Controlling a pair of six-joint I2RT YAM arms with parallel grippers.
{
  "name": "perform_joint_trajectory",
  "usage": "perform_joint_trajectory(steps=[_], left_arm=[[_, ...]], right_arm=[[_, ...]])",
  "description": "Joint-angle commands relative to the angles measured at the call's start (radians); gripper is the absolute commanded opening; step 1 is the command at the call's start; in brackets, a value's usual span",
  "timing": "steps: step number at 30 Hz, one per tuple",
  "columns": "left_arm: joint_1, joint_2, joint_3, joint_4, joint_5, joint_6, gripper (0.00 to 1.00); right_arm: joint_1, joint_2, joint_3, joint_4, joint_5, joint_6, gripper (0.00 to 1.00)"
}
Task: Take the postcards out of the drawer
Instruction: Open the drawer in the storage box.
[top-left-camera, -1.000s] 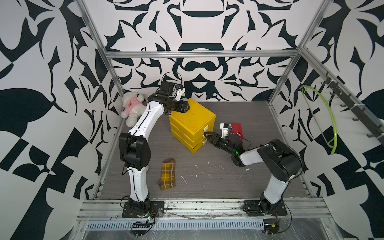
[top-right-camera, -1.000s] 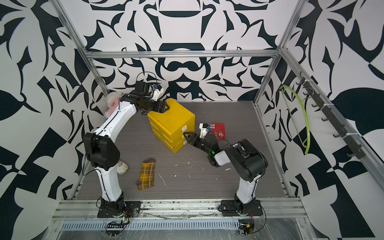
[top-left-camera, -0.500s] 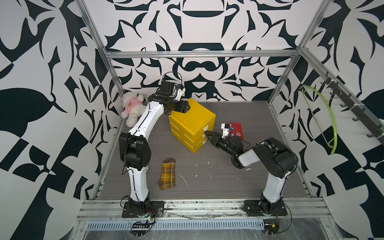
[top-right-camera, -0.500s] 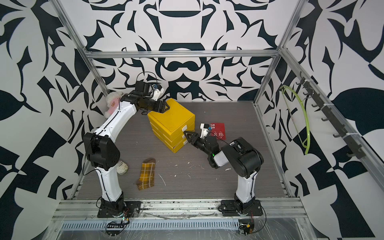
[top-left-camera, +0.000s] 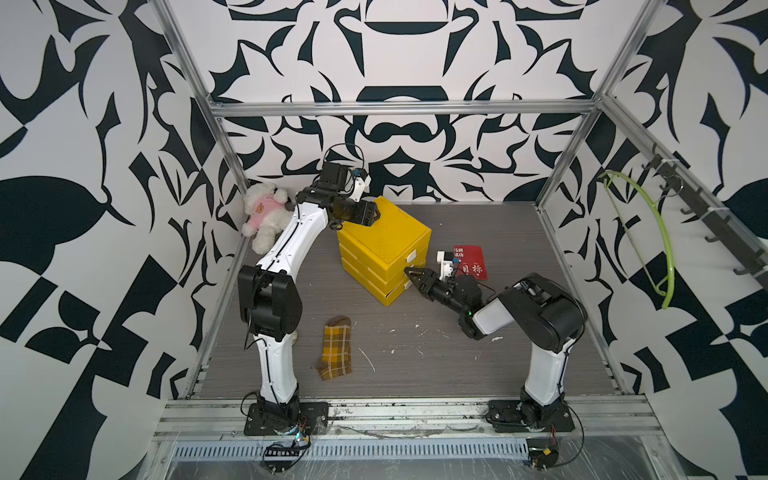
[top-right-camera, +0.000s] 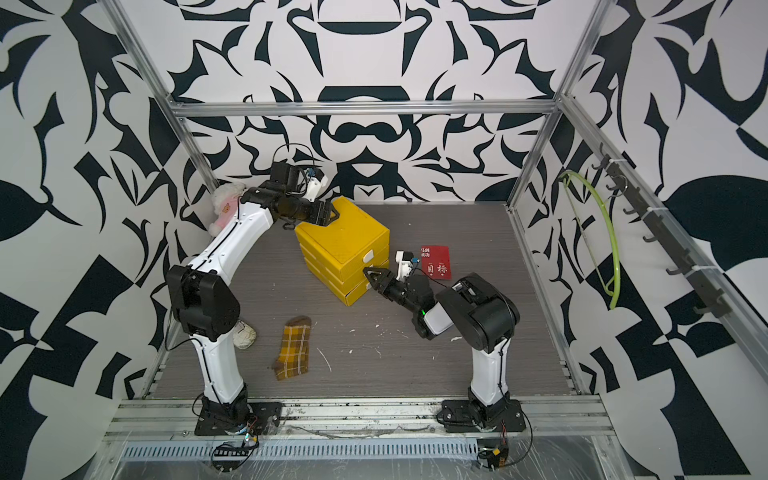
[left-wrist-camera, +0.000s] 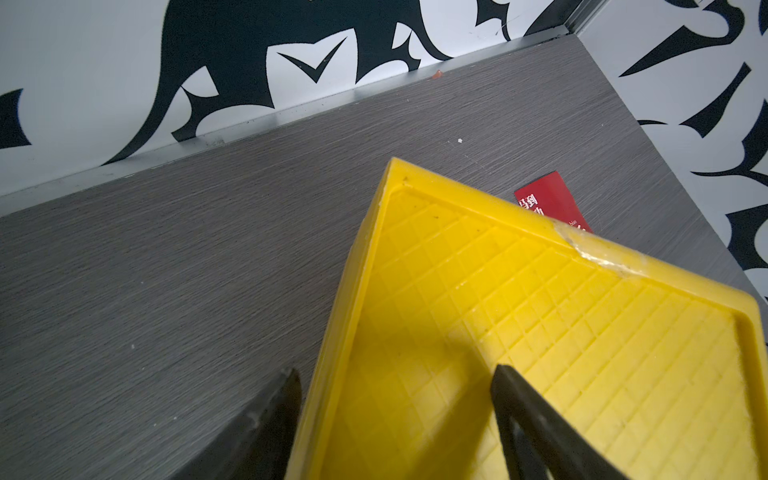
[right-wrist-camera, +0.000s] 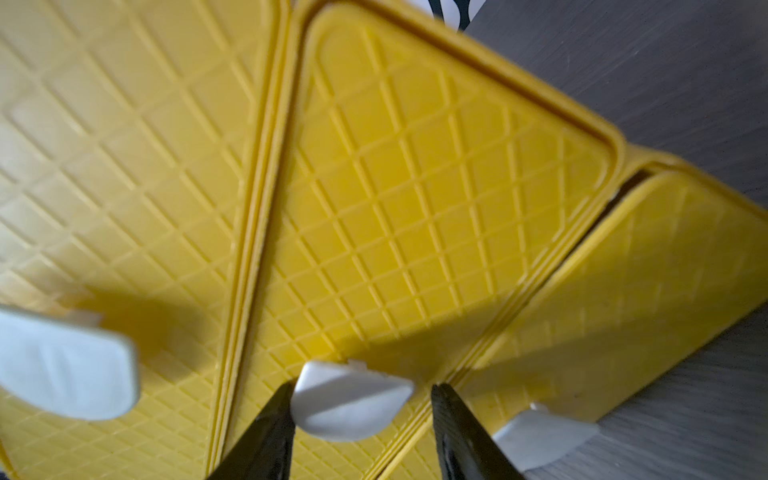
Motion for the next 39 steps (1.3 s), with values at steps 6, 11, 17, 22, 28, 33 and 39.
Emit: perform_joint_trajectory(steps=[6, 11, 17, 22, 28, 33, 39], left_arm=[[0.002, 0.015, -0.037, -0.062, -0.031, 0.024, 0.77], [0.001, 0.015, -0.04, -0.063, -0.03, 0.026, 0.77], [0.002, 0.014, -0.04, -0.062, -0.031, 0.027, 0.77], [0.002, 0.018, -0.036, -0.063, -0.033, 0.027, 0.77], [0.002, 0.02, -0.032, -0.063, -0.037, 0.026, 0.77], [0.002, 0.025, -0.029, -0.066, -0.037, 0.023, 0.77], [0.002, 0.021, -0.03, -0.066, -0.037, 0.023, 0.77]], right_arm=[[0.004, -0.03, 0.058, 0.047, 0.026, -0.016, 0.54], [0.004, -0.012, 0.071, 0.047, 0.021, -0.009, 0.53], [0.004, -0.01, 0.069, 0.047, 0.027, -0.007, 0.4], [0.004, -0.015, 0.054, 0.047, 0.021, 0.0, 0.37], [0.004, -0.056, -0.003, 0.047, 0.027, 0.001, 0.36], [0.004, -0.097, -0.057, 0.047, 0.031, 0.011, 0.35], [0.004, -0.156, -0.139, 0.047, 0.042, 0.013, 0.35]])
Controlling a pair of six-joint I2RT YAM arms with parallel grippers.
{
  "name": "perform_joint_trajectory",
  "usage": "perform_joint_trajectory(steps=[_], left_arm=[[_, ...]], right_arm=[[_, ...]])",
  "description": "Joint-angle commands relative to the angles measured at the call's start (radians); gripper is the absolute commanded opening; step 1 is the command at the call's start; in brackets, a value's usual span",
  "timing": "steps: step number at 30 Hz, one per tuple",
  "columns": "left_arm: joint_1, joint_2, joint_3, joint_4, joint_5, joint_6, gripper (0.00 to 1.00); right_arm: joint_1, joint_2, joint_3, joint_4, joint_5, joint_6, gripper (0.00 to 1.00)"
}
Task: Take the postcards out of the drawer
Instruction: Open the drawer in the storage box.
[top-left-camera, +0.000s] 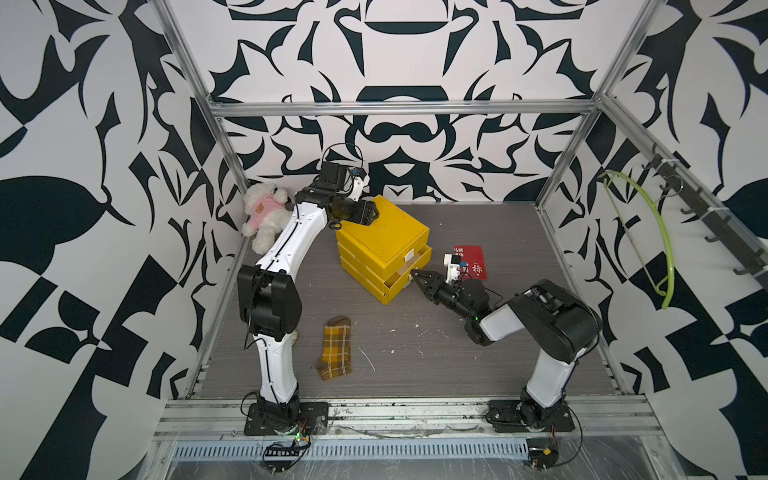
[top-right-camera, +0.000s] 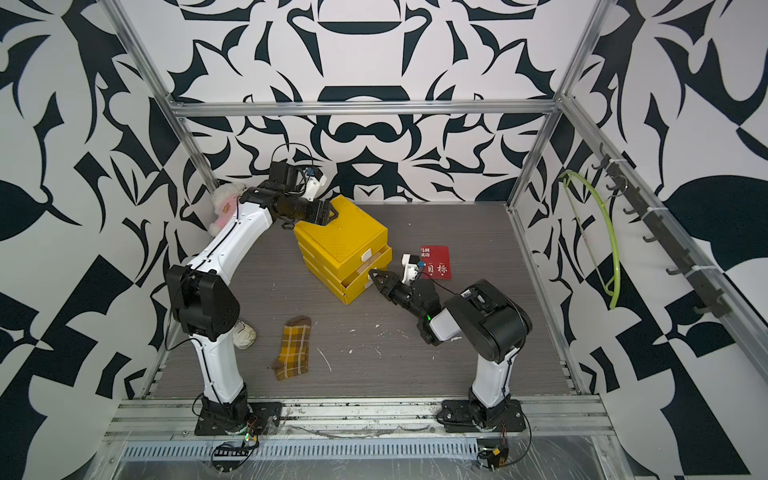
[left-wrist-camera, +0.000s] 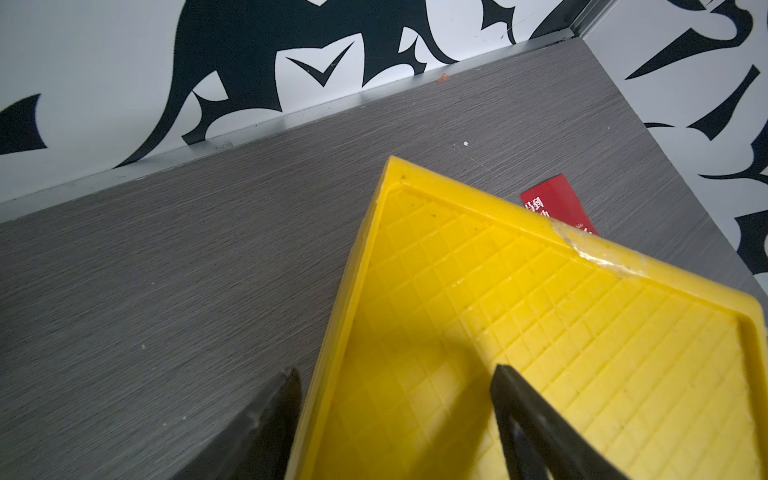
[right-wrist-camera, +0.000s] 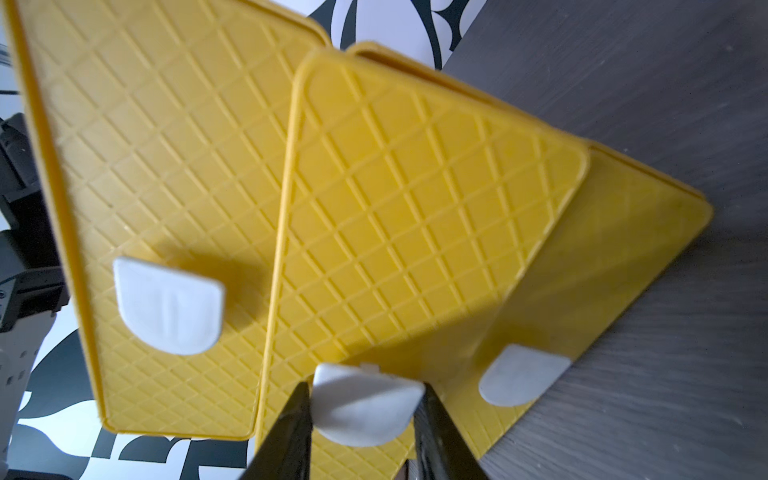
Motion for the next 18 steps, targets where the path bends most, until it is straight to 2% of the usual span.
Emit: perform_joint_trajectory(steps=[1, 13, 18], left_arm=[[0.001, 0.021, -0.026, -0.074, -0.03, 0.019, 0.77], [0.001, 0.027, -0.022, -0.076, -0.03, 0.019, 0.77], [0.001, 0.025, -0.021, -0.077, -0.031, 0.018, 0.77]], right_arm=[[0.005, -0.05, -0.046, 0.049, 0.009, -0.035, 0.35], [0.004, -0.158, -0.196, 0.045, 0.04, -0.013, 0.35], [0.005, -0.239, -0.235, -0.027, 0.051, -0.021, 0.35]])
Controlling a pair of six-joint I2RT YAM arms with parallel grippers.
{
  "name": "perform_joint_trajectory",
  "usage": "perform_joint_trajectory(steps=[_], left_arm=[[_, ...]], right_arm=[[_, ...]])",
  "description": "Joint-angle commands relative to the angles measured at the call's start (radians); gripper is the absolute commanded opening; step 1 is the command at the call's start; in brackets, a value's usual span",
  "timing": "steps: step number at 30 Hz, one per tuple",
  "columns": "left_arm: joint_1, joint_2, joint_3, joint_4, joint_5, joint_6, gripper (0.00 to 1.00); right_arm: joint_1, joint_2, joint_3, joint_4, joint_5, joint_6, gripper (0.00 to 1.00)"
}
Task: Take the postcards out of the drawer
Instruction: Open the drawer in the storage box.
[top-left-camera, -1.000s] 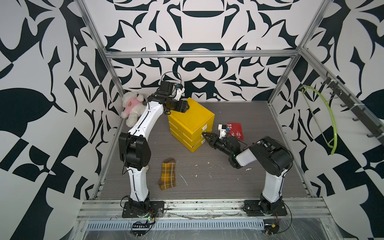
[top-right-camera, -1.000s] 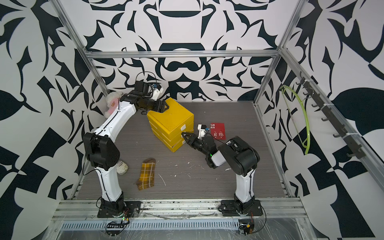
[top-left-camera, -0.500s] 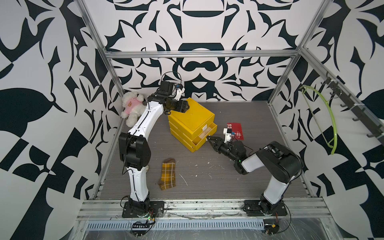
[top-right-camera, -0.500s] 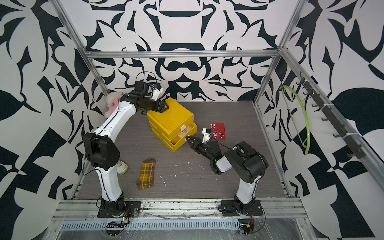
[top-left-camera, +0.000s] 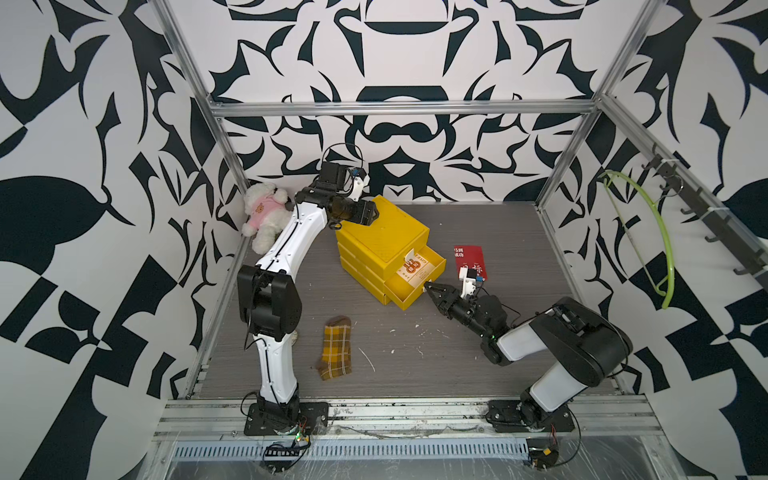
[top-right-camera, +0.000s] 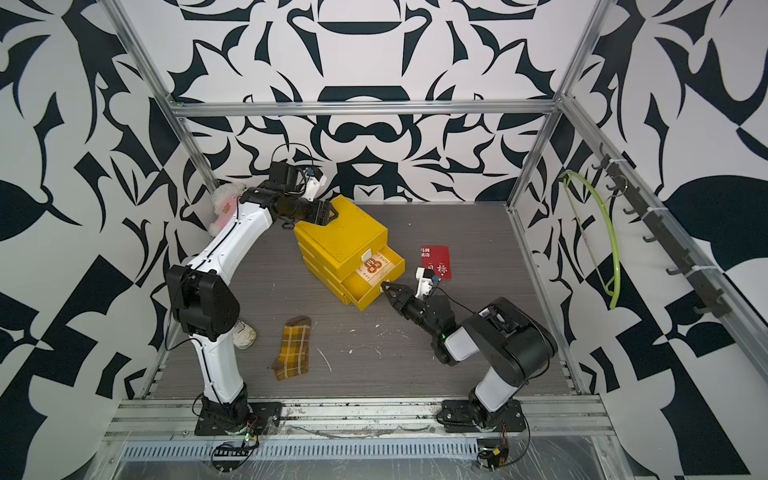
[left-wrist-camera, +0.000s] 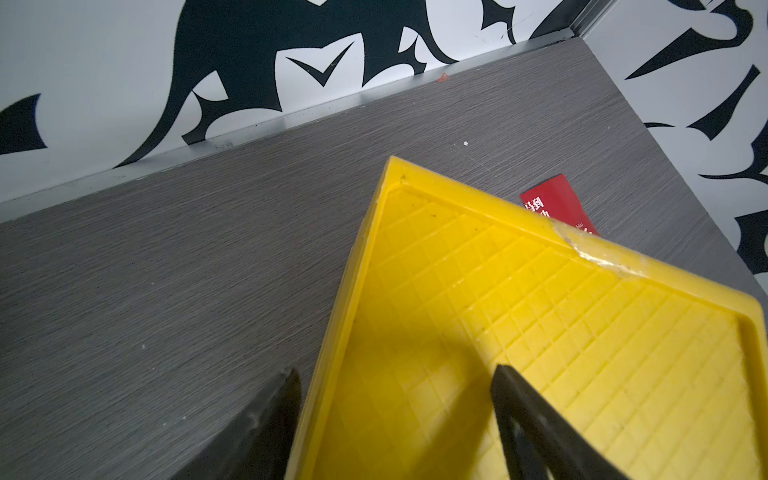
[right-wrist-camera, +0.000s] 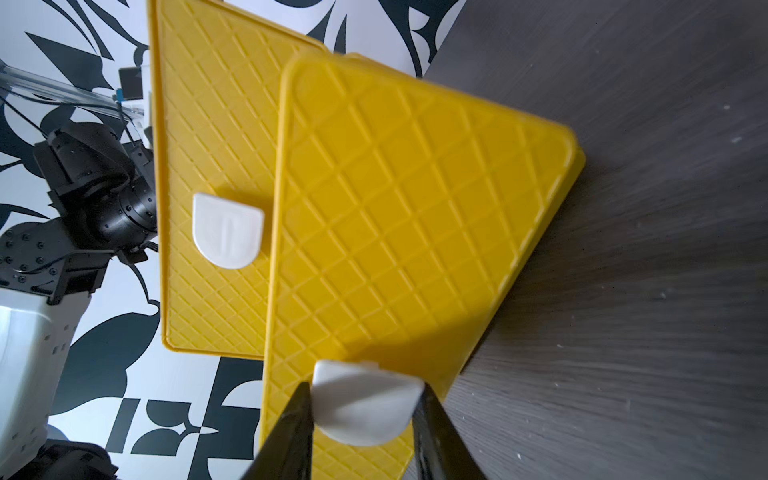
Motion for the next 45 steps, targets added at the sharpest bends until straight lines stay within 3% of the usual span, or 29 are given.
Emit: perform_joint_trajectory(steps=[1, 13, 17, 23, 31, 37, 45], left_arm=[[0.001, 0.025, -0.02, -0.077, -0.031, 0.02, 0.78], [0.001, 0.026, -0.017, -0.077, -0.03, 0.021, 0.78], [0.001, 0.024, -0.017, -0.077, -0.03, 0.02, 0.78], [0.001, 0.018, -0.021, -0.076, -0.031, 0.021, 0.78], [0.001, 0.023, -0.02, -0.077, -0.036, 0.023, 0.78], [0.001, 0.027, -0.015, -0.083, -0.034, 0.022, 0.78], [0.001, 0.027, -0.017, -0.086, -0.037, 0.024, 0.78]], right_arm=[[0.005, -0.076, -0.025, -0.068, 0.006, -0.051, 0.35], [0.005, -0.383, 0.028, -0.647, 0.047, -0.215, 0.37], [0.006, -0.398, 0.048, -0.727, 0.048, -0.229, 0.53], [0.005, -0.475, 0.046, -0.823, 0.084, -0.249, 0.62], [0.005, -0.733, 0.266, -1.402, 0.223, -0.511, 0.62], [0.005, -0.576, 0.544, -1.647, 0.183, -0.673, 0.59], [0.005, -0.287, 0.868, -1.778, 0.078, -0.783, 0.3]])
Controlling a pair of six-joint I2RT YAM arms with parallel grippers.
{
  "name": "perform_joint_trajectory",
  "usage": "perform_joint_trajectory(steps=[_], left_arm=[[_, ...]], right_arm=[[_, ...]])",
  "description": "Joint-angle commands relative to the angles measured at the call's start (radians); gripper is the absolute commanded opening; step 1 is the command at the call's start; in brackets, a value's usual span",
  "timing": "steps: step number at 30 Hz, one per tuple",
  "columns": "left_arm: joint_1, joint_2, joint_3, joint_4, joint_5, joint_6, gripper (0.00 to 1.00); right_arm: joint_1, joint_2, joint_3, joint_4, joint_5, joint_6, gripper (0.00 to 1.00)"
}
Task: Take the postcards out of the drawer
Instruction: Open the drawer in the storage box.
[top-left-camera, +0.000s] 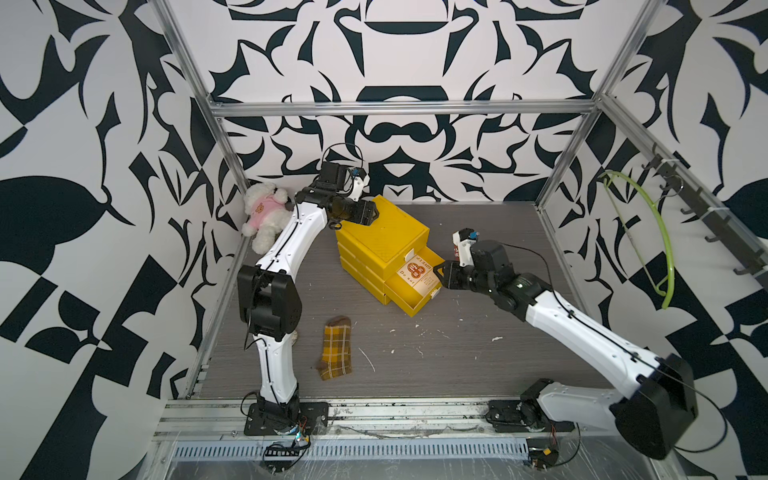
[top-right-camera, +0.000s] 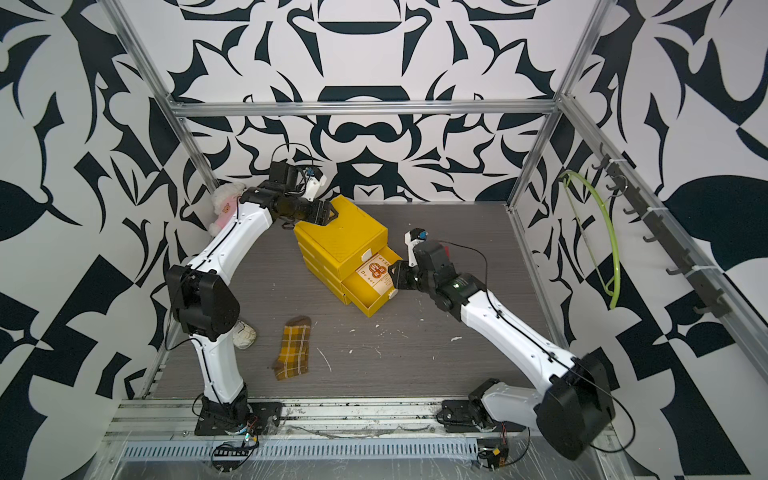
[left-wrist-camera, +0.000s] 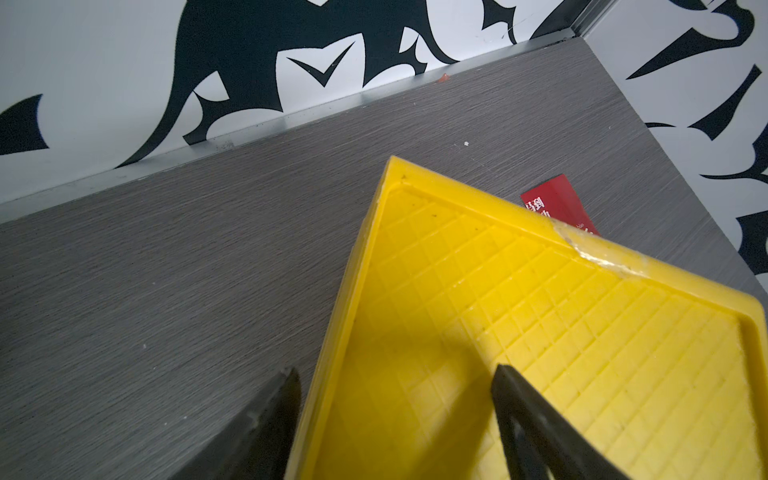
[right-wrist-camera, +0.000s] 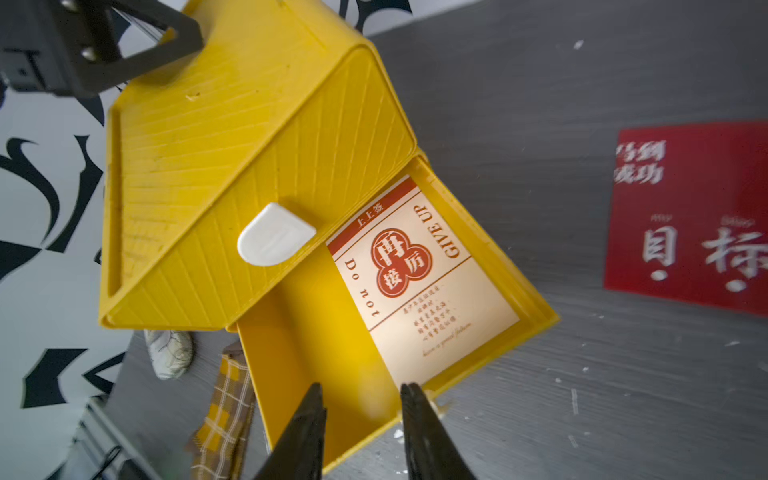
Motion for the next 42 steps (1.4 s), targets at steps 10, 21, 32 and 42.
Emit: perform_joint_trajectory(steps=[10, 21, 32, 42], left_arm=[[0.001, 0.034, -0.012, -0.088, -0.039, 0.022, 0.78], [0.001, 0.046, 0.0, -0.097, -0.04, 0.022, 0.78], [0.001, 0.044, -0.001, -0.097, -0.044, 0.024, 0.78], [0.001, 0.041, -0.003, -0.097, -0.044, 0.026, 0.78]], right_arm=[[0.027, 0.261, 0.27, -0.219, 0.0, -0.126, 0.01], [0.068, 0.321, 0.289, -0.33, 0.116, -0.143, 0.0], [0.069, 0.281, 0.286, -0.47, 0.118, -0.139, 0.0], [0.069, 0.317, 0.321, -0.434, 0.121, -0.155, 0.0]])
